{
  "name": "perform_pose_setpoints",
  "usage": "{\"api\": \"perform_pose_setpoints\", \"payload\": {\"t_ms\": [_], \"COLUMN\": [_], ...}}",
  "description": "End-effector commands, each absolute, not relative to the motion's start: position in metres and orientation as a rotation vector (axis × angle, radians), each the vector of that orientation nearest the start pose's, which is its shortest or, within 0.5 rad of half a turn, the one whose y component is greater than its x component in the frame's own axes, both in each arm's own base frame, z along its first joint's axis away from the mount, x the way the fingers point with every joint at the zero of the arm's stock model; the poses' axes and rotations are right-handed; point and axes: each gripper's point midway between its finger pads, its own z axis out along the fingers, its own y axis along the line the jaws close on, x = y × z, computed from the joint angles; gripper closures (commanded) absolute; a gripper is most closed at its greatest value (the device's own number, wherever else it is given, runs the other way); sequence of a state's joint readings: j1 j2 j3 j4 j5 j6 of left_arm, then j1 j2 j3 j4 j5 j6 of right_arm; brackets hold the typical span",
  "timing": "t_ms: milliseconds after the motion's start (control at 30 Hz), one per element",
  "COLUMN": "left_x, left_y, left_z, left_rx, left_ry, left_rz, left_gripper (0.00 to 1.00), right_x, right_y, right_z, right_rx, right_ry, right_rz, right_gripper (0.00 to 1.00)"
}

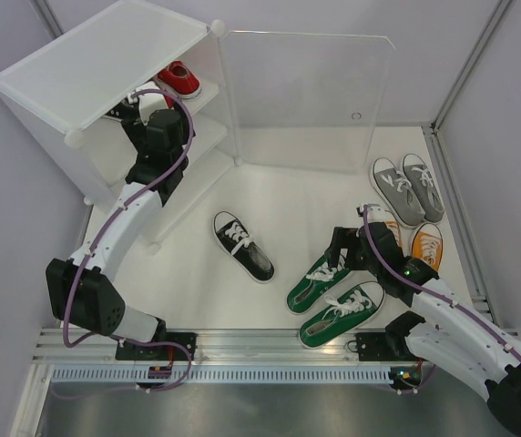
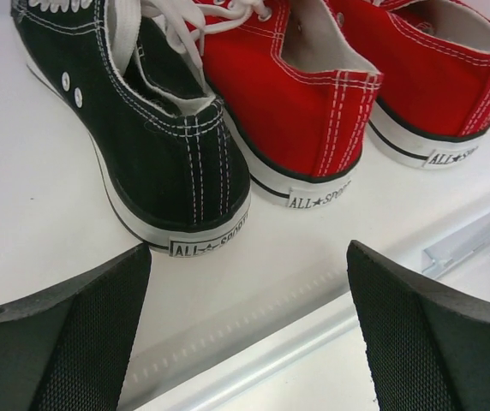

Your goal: Place and organize the shoes in the shoe cabinet

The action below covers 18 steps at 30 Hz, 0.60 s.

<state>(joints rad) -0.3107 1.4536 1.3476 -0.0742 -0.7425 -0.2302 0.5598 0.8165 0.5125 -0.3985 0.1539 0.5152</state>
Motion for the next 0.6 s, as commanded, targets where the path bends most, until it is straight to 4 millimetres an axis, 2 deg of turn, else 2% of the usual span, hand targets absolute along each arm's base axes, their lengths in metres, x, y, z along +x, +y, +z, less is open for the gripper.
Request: {"api": "perform_pose_setpoints", "payload": {"t_ms": [0,100,133,200,233,267,333,367,433,467,533,567], "left_x": [0.461,0.449,0.442,0.430,0.421,0.415,0.400,0.387,0.369,0.355,0.337,0.325], "left_y": [-0.041,-0.052,-0.055,-0.072,-0.075,-0.091,-0.106,-0.127,-0.149,-0.171,-0.190,-0.209], "left_z": [0.364,0.358,0.362,0.355,0.359,0.360,0.351,0.349,0.338,0.335,0.312,0.300], "left_rx": [-0.434,-0.410,-0.399,-0.349,-0.343,-0.305,-0.273,-0.222,-0.179,-0.133,-0.080,-0.048], "left_ry": [1.576,1.620,1.620,1.668,1.669,1.680,1.721,1.733,1.784,1.806,1.895,1.937], "left_rz": [0.143,0.111,0.095,0.076,0.062,0.031,0.016,-0.029,-0.062,-0.098,-0.122,-0.167], "left_gripper": [0.03,0.00,0.00,0.00,0.00,0.00,0.00,0.00,0.00,0.00,0.01,0.01], "right_x": [0.228,0.228,0.227,0.228,0.227,0.227,0.227,0.228,0.227,0.227,0.228,0.228], "right_y": [0.136,0.136,0.136,0.136,0.137,0.137,0.137,0.137,0.137,0.137,0.137,0.136], "right_z": [0.107,0.108,0.107,0.109,0.109,0.108,0.109,0.109,0.109,0.110,0.112,0.113], "right_rx": [0.016,0.017,0.013,0.013,0.011,0.009,0.010,0.010,0.008,0.006,0.007,0.009], "right_ry": [2.259,2.260,2.262,2.259,2.259,2.261,2.258,2.257,2.260,2.260,2.255,2.251], "right_rz": [0.415,0.416,0.417,0.417,0.420,0.420,0.423,0.425,0.423,0.422,0.423,0.419], "right_gripper": [0.03,0.03,0.03,0.03,0.03,0.03,0.03,0.03,0.03,0.03,0.03,0.03]}}
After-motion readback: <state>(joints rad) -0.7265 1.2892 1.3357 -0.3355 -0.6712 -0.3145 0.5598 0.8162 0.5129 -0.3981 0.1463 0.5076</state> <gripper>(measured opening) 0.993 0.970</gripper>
